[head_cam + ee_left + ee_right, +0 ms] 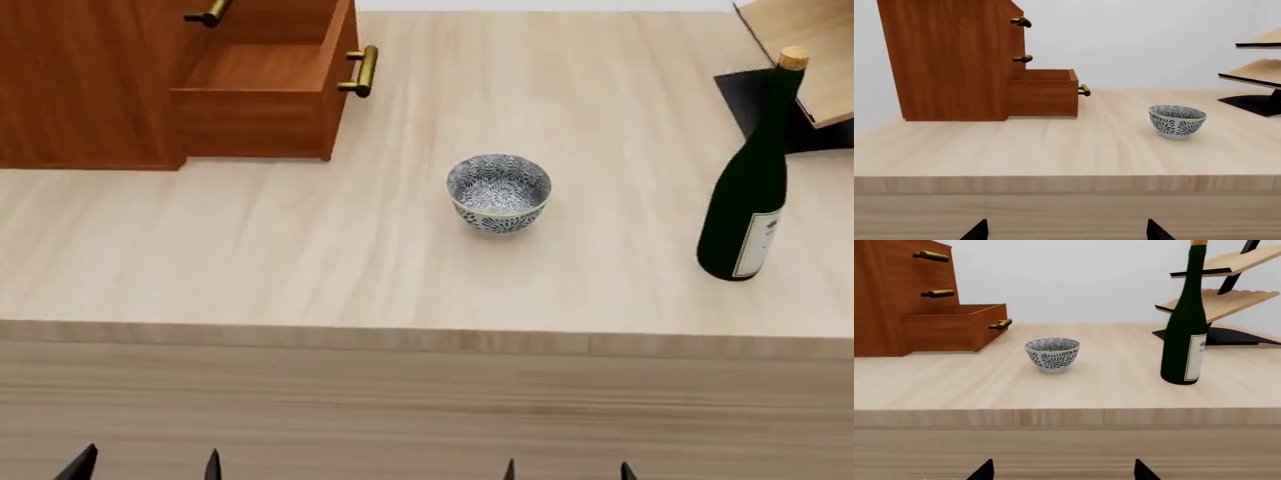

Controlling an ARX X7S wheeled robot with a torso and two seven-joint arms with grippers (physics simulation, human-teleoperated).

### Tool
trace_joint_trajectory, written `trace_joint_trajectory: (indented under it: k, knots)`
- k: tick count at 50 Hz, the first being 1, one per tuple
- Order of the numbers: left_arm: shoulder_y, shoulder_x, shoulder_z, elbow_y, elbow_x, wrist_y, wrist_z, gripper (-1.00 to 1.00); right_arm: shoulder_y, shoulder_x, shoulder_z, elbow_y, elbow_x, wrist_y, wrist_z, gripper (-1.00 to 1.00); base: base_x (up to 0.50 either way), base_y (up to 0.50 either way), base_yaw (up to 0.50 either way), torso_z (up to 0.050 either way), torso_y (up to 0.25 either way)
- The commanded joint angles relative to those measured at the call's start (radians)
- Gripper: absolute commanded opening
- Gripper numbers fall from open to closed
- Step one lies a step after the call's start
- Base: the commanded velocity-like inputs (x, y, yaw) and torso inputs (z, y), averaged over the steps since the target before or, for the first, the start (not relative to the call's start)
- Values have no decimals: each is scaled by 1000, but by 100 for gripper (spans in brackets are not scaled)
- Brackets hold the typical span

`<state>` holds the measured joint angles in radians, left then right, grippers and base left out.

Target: Put the bowl in the bottom drawer of the cabinet.

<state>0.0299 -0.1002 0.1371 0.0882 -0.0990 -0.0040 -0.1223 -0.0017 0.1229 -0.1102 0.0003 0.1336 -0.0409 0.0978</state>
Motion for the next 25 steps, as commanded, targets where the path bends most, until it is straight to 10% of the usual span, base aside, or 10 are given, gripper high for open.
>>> trace_joint_trajectory:
  k: [1,25]
  knots:
    - [-1,-11,-13,25,-48,-37,-19,100,-3,12,-15,-32,7,35,15,100,0,0,0,0,0]
    - [5,-44,-4,144,-89,-131,-63,100,5,40,-29,-175,21,177,67,100,0,0,0,0,0]
